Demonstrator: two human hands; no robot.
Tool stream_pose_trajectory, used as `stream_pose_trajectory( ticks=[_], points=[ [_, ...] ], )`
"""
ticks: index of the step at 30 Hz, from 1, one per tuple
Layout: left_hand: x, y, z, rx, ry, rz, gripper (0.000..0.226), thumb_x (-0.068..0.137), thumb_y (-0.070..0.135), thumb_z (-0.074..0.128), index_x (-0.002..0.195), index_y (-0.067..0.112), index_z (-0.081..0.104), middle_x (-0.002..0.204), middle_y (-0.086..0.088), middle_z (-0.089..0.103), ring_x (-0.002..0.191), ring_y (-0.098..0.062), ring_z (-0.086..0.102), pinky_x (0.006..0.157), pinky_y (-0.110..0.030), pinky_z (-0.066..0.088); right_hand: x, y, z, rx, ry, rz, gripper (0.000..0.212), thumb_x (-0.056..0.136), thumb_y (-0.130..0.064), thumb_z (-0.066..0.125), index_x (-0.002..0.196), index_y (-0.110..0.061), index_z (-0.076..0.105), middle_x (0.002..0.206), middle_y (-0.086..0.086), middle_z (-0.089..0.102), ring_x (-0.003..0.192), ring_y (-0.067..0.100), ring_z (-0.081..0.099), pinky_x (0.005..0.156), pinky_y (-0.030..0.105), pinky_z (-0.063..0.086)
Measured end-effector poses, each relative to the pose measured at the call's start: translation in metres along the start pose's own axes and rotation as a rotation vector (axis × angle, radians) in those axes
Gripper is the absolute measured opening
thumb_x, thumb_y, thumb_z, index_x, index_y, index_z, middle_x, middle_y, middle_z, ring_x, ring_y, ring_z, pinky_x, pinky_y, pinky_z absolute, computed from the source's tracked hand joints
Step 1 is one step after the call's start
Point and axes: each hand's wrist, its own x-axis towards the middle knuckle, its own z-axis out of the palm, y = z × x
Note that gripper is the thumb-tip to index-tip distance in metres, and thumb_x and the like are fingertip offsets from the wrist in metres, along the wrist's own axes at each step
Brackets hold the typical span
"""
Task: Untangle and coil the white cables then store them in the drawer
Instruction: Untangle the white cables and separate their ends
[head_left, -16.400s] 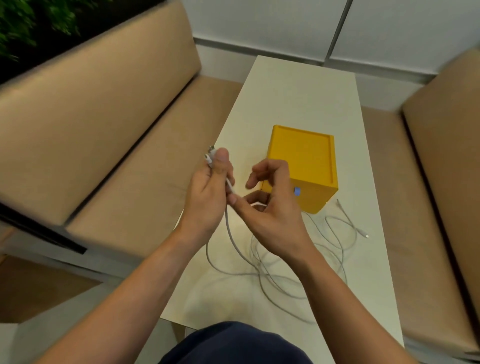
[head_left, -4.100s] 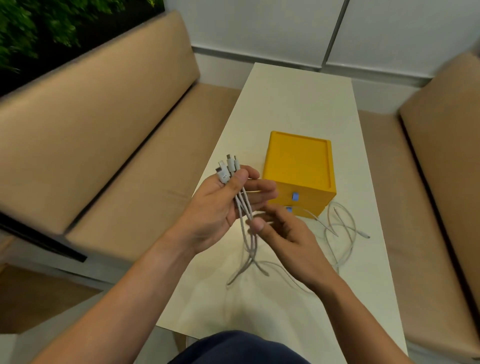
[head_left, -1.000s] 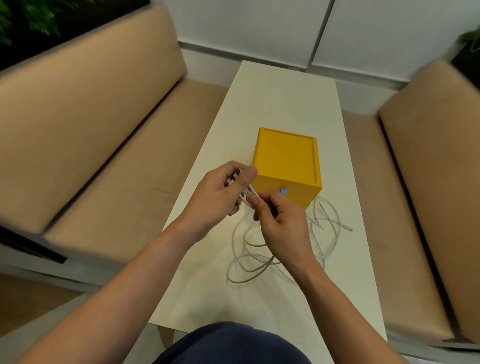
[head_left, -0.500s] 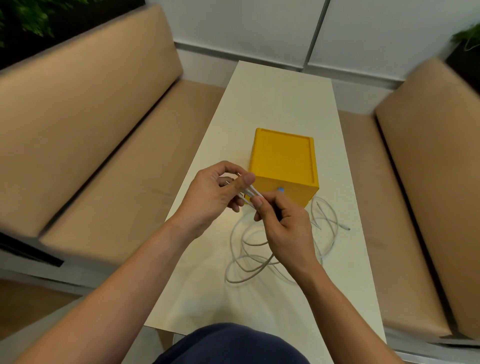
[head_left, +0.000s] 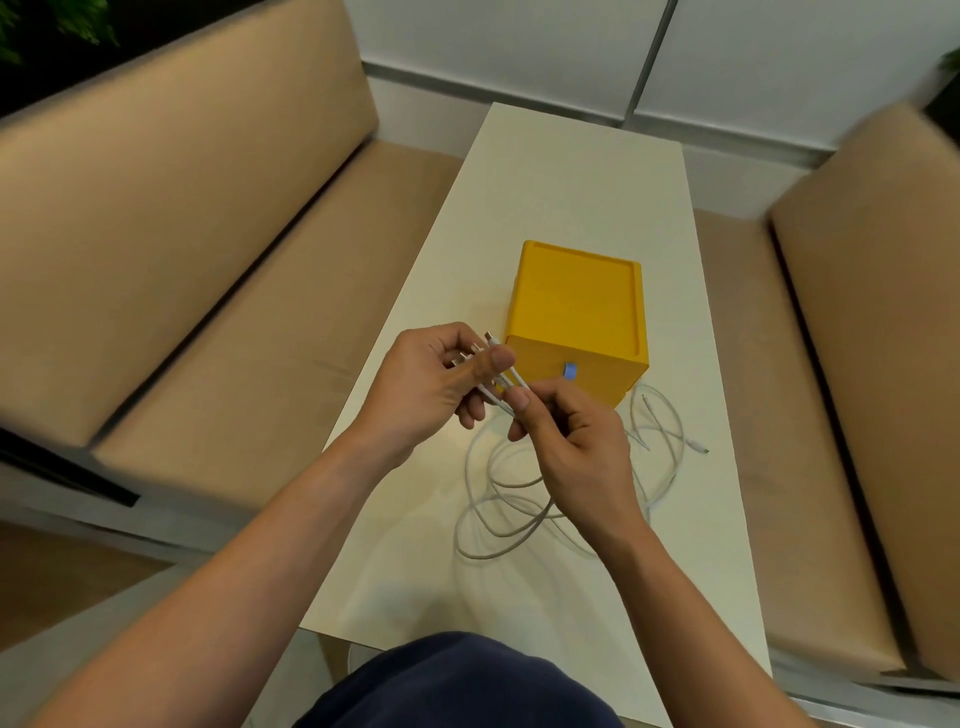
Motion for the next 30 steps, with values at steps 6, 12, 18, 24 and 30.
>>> stream_pose_trajectory(
  ticks=[6, 12, 18, 24, 30],
  points=[
    [0.001, -0.002, 0.005, 0.006, -0.003, 0.005, 0.028, 0.077, 0.042, 0.077, 0.083, 0.016, 0.068, 0.062, -0.011, 0.064, 0.046, -0.020, 0.055, 0.044, -0.027, 0.046, -0.002, -0.001, -0.001, 0.022, -0.008, 0.007, 0.018, 0.102, -0.026, 0.062, 0.092, -0.016, 0.073, 0.067, -0.008, 0.065, 0.051, 0.006, 0.042, 0.049, 0.018, 0.032],
    [0.004, -0.001, 0.010, 0.028, 0.046, 0.035, 0.033, 0.070, 0.037, 0.082, 0.088, 0.013, 0.070, 0.064, -0.002, 0.068, 0.048, -0.020, 0.063, 0.048, -0.028, 0.052, 0.002, -0.003, -0.007, 0.006, -0.050, 0.047, 0.026, 0.103, -0.029, 0.061, 0.082, -0.017, 0.071, 0.066, -0.001, 0.064, 0.058, 0.019, 0.049, 0.053, 0.025, 0.036],
    [0.006, -0.004, 0.010, -0.021, 0.033, 0.007, 0.040, 0.075, 0.034, 0.081, 0.107, 0.012, 0.072, 0.081, -0.016, 0.075, 0.059, -0.027, 0.070, 0.053, -0.025, 0.054, 0.004, -0.004, -0.008, 0.013, -0.082, 0.049, 0.026, 0.103, -0.029, 0.061, 0.080, -0.021, 0.071, 0.066, 0.000, 0.064, 0.060, 0.008, 0.051, 0.055, 0.021, 0.038],
    [0.006, -0.002, 0.007, -0.049, -0.046, 0.020, 0.035, 0.084, 0.031, 0.076, 0.115, 0.016, 0.071, 0.092, -0.015, 0.078, 0.058, -0.019, 0.065, 0.055, -0.026, 0.053, 0.006, -0.006, -0.010, 0.008, -0.182, 0.069, 0.037, 0.106, -0.033, 0.054, 0.071, -0.033, 0.064, 0.062, -0.006, 0.058, 0.059, 0.009, 0.046, 0.057, 0.026, 0.035],
    [0.006, -0.002, 0.007, -0.053, -0.037, -0.066, 0.035, 0.080, 0.037, 0.077, 0.102, 0.011, 0.072, 0.076, -0.018, 0.071, 0.053, -0.020, 0.062, 0.048, -0.026, 0.049, 0.003, -0.002, -0.009, 0.002, -0.141, 0.003, 0.023, 0.104, -0.027, 0.057, 0.089, -0.020, 0.073, 0.065, 0.008, 0.056, 0.062, 0.025, 0.051, 0.057, 0.037, 0.039]
  ],
)
